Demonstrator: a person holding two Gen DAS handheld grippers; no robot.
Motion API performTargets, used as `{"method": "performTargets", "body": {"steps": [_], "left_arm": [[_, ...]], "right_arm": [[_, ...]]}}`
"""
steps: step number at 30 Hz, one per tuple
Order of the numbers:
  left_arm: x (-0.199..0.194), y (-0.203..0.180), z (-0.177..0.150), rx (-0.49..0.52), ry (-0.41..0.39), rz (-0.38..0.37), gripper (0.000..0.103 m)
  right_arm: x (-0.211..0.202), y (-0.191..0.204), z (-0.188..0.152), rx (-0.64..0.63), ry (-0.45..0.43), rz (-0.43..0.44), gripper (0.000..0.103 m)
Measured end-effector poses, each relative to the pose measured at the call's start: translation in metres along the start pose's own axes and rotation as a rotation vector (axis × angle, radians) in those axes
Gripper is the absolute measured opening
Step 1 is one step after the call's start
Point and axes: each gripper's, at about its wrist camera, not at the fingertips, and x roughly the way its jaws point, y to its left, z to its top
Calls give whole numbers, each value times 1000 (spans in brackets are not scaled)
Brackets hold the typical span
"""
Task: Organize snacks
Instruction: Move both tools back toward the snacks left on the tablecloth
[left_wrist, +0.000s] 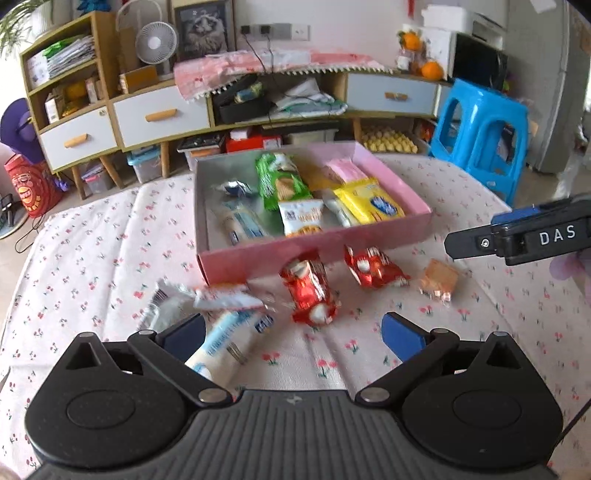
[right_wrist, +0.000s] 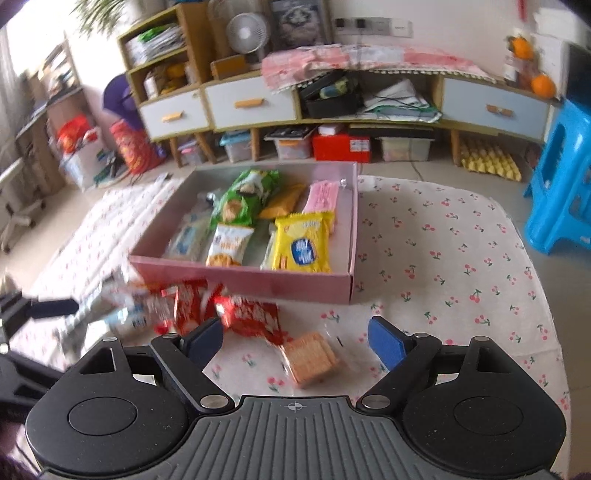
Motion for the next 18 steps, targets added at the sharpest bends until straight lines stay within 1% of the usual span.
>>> {"method": "performTargets", "body": {"steps": [4, 7, 9, 14, 18], "left_arm": [[0, 4, -10, 45, -29, 20, 102], [0, 15, -16, 44, -37, 6, 100], [3, 24, -20, 32, -31, -17, 98], [10, 37, -29, 14, 0, -23, 90], [17, 45, -31, -14, 27, -31, 87]], "right_arm": [[6, -6, -14, -31, 23, -4, 88], [12, -8, -25, -66, 24, -2, 88], [17, -8, -32, -84, 23, 2, 88], [36, -10, -44, -111, 52, 10, 88], [48, -11, -49, -121, 61, -2, 88]]}}
